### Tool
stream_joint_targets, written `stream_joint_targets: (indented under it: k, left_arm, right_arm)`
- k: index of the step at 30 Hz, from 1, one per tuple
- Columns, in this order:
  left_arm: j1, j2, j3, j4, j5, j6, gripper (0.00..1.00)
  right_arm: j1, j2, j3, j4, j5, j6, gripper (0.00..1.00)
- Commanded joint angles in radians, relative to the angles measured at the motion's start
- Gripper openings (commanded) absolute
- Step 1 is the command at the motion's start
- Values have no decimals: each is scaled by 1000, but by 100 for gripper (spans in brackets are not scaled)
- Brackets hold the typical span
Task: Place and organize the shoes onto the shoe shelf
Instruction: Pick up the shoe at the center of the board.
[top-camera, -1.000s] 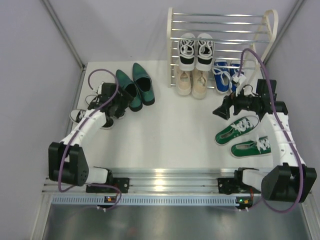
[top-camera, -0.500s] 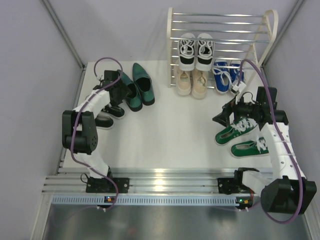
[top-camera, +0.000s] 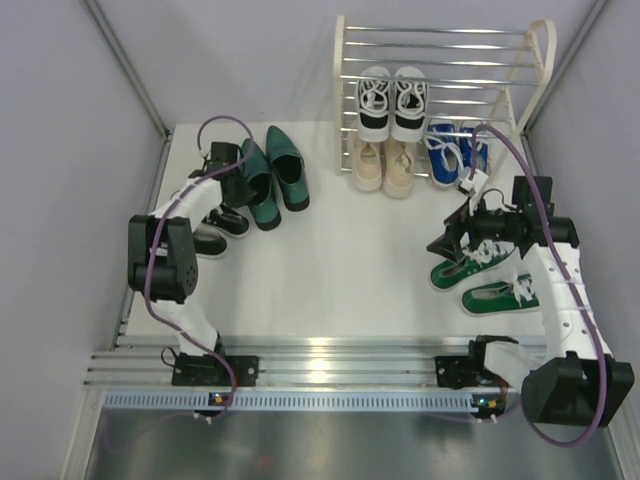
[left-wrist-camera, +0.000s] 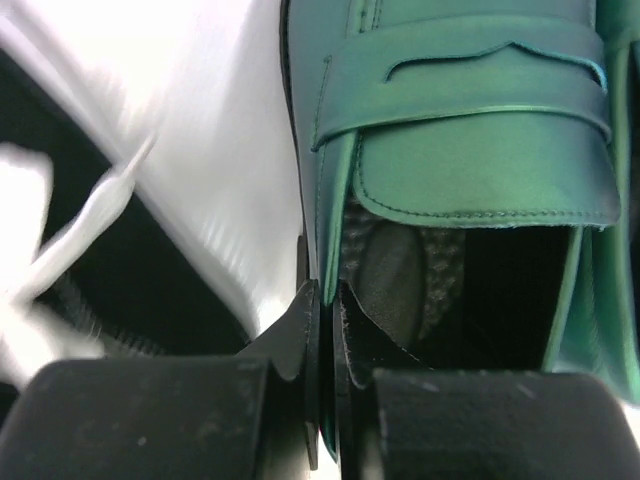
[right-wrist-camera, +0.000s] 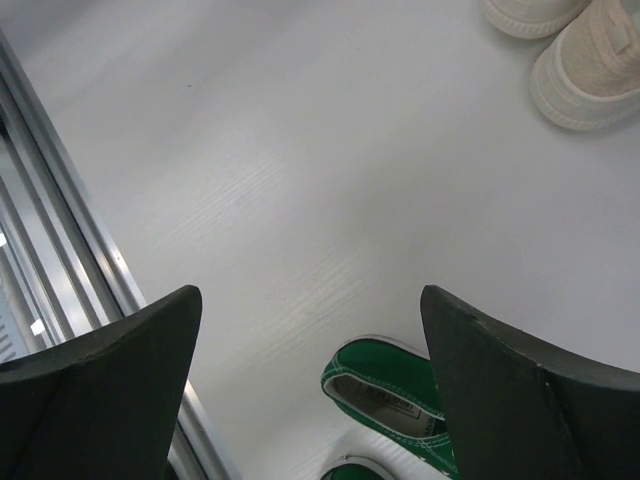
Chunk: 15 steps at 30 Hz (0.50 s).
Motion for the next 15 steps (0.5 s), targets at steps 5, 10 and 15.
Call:
stream_joint_targets:
  k: [5,10,15]
  left_arm:
    - [-4,-446,-166,88,128,73,0]
    - [-89,-692,-264,88,256,18,0]
    - [-267,-807,-300,115,184,-109,0]
  right_arm:
    - [43,54,139,-86,-84,-11,88]
    - [169,89,188,42,-78,253,86]
    - [323,101,234,227,98,592,83]
